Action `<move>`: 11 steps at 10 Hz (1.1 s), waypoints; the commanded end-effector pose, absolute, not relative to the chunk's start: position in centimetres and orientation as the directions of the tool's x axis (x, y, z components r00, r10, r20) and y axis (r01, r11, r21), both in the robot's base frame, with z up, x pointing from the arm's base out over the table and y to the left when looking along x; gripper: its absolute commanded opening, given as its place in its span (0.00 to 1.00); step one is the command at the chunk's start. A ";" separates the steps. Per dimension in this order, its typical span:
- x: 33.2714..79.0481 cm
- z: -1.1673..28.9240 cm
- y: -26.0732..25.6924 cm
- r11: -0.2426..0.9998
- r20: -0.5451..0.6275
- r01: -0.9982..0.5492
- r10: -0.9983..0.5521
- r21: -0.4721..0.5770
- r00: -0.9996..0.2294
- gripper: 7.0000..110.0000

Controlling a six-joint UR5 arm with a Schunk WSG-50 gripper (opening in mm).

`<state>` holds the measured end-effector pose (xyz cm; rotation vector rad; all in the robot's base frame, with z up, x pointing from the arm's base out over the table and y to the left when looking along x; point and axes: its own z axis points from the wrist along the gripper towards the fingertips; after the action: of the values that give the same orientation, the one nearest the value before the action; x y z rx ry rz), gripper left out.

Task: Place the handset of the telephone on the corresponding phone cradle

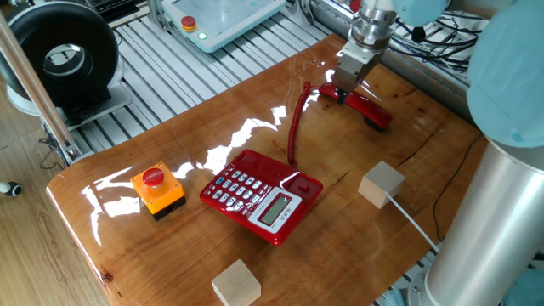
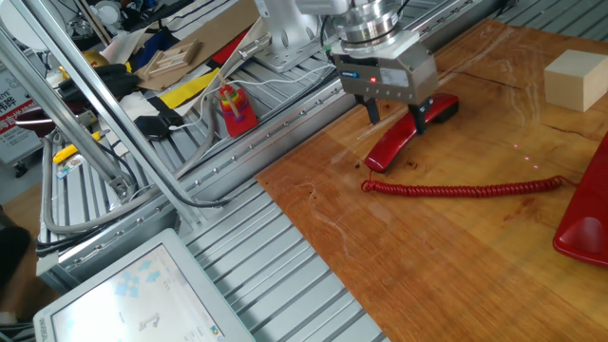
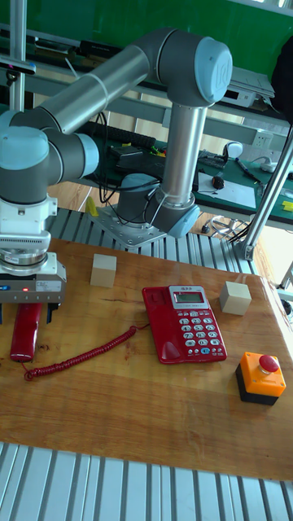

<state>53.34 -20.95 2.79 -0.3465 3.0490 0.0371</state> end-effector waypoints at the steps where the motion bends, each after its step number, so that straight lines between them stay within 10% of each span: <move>1: 52.7 3.1 -21.1 0.972 -0.100 -0.232 -0.227 0.032 -0.969 0.79; 4: 52.6 2.3 -21.8 0.990 -0.092 -0.136 -0.132 0.030 -0.987 0.79; 5: 52.4 2.0 -21.2 0.994 -0.079 -0.099 -0.095 0.050 -0.992 0.57; 11: 52.4 0.8 -21.1 0.998 -0.063 -0.043 -0.040 0.046 -0.997 0.57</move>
<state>52.34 -20.94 1.15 -0.0954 3.0802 0.0749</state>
